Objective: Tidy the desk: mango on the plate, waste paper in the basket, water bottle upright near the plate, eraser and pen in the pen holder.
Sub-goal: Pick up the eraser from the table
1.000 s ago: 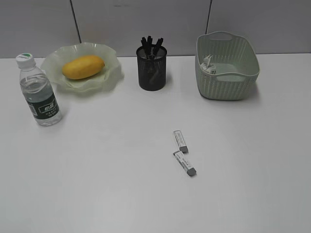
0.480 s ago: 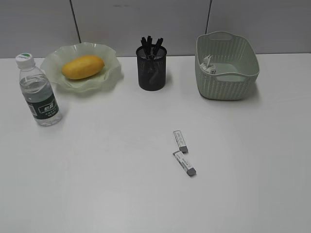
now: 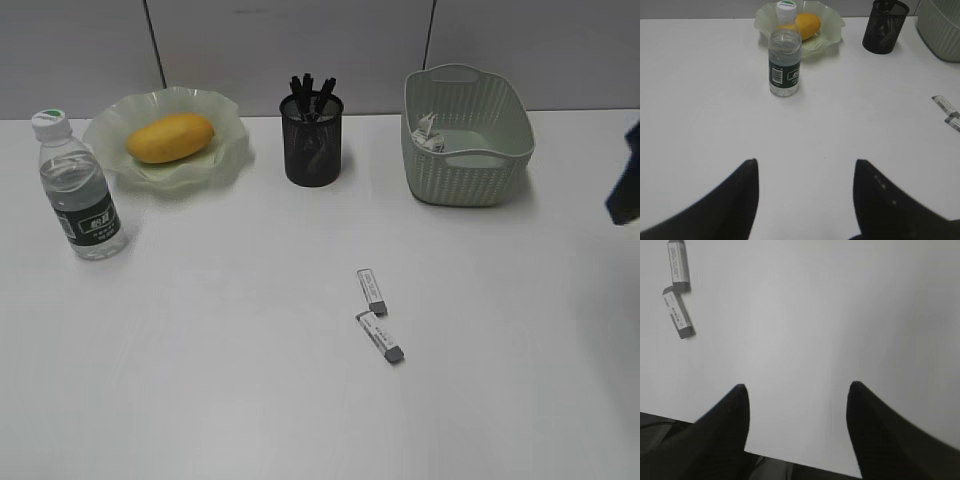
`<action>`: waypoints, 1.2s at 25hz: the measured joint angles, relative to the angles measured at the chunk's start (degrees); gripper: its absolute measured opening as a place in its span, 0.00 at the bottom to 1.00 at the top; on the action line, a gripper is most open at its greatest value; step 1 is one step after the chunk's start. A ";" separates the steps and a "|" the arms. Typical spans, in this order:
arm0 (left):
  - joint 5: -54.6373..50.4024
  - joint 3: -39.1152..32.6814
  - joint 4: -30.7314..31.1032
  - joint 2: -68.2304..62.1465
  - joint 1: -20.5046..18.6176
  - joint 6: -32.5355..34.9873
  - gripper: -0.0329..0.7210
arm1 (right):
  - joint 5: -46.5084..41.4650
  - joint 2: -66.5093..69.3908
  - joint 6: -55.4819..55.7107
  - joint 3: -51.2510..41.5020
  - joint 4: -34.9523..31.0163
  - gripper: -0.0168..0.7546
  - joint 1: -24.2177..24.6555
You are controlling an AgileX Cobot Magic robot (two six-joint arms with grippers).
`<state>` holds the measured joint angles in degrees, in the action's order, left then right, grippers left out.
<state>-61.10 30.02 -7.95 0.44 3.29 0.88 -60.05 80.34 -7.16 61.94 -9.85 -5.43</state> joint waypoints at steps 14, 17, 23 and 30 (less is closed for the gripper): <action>0.00 0.00 0.00 0.00 0.00 0.00 0.65 | -3.92 33.32 16.04 32.05 4.23 0.64 -25.13; 0.00 0.00 0.00 0.00 0.00 0.00 0.65 | -4.04 38.02 18.35 33.91 4.23 0.63 -26.47; 0.00 0.00 0.00 0.00 0.00 0.00 0.65 | -3.97 44.49 19.02 33.92 4.40 0.60 -26.59; 0.00 0.00 0.00 0.00 0.00 0.00 0.65 | 0.00 47.71 19.19 34.14 2.97 0.59 -26.59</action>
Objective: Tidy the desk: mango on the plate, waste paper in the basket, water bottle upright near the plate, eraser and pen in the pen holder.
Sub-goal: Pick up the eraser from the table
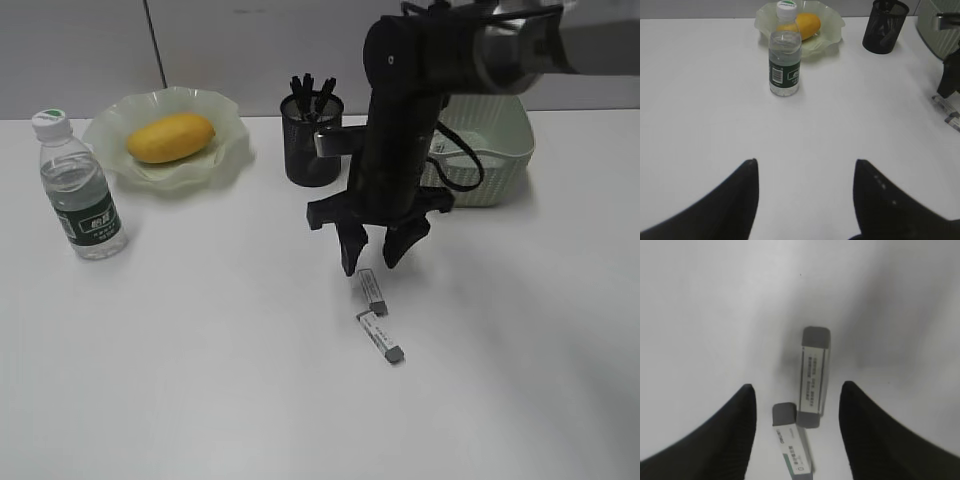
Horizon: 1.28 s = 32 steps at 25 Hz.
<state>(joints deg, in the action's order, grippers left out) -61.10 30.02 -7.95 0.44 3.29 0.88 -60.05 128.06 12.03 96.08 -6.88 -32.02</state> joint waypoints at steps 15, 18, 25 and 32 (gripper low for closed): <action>0.00 0.00 0.00 0.00 0.00 0.00 0.65 | 5.55 0.70 1.24 -4.08 0.51 0.50 0.00; 0.00 0.00 0.00 0.00 0.00 0.00 0.65 | 6.81 0.70 1.35 -4.08 0.83 0.49 0.00; 0.00 0.00 0.00 0.00 0.00 0.00 0.65 | 7.72 2.24 1.52 -4.08 0.83 0.49 0.00; 0.00 0.00 0.00 0.00 0.00 0.00 0.63 | 7.72 2.64 1.52 -4.08 1.36 0.25 0.00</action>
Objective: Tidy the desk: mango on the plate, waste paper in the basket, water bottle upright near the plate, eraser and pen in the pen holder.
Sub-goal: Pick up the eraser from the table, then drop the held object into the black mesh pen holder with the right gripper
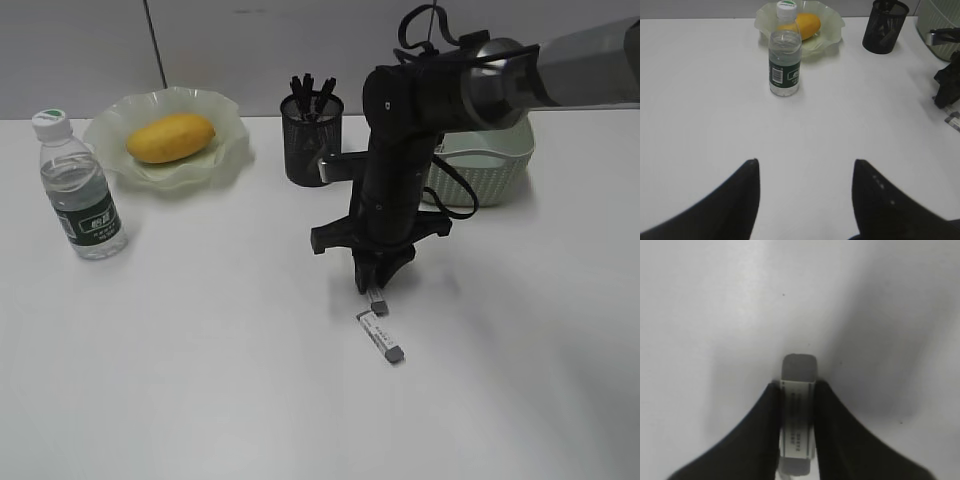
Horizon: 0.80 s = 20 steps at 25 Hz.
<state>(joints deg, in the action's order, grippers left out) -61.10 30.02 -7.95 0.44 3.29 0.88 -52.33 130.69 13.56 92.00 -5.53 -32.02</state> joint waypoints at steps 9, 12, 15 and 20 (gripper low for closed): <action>0.00 0.00 0.00 0.00 0.00 0.00 0.62 | 2.32 -3.79 0.16 -0.21 0.32 0.23 0.00; 0.00 0.00 0.00 0.00 0.00 0.00 0.62 | 4.89 -7.82 -1.20 -0.21 0.32 0.23 0.00; 0.00 0.00 0.00 0.00 0.00 0.00 0.62 | 10.15 -11.77 -2.55 -0.21 0.37 0.23 0.00; 0.00 0.00 0.00 0.00 0.00 0.00 0.62 | 25.86 -14.80 -2.88 -0.21 0.37 0.23 0.00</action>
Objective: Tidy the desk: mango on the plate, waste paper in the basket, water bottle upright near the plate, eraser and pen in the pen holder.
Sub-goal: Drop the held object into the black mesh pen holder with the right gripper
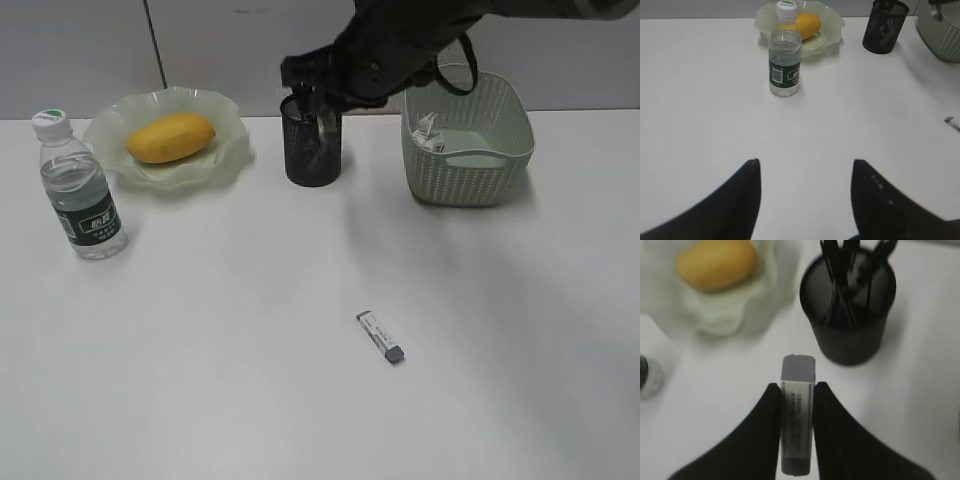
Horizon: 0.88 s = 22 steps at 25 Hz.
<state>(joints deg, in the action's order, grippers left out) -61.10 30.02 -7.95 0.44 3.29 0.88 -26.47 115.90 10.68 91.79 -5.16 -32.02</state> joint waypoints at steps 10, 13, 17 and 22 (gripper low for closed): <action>0.00 0.00 0.00 0.00 0.00 0.00 0.62 | 35.93 4.50 -1.83 0.00 12.14 0.23 0.16; 0.00 0.00 0.00 0.00 0.00 0.00 0.60 | 40.49 7.76 -2.85 0.00 14.07 0.23 0.67; 0.00 0.00 0.00 0.00 0.00 0.00 0.58 | 42.75 11.36 -3.59 -0.17 14.33 0.23 1.78; 0.00 0.00 0.00 0.00 0.00 0.00 0.56 | 44.04 12.88 -3.65 -0.38 14.33 0.23 2.70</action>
<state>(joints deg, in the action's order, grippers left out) -61.10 30.02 -7.95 0.44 3.29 0.88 17.57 128.77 7.03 91.40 9.17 -29.32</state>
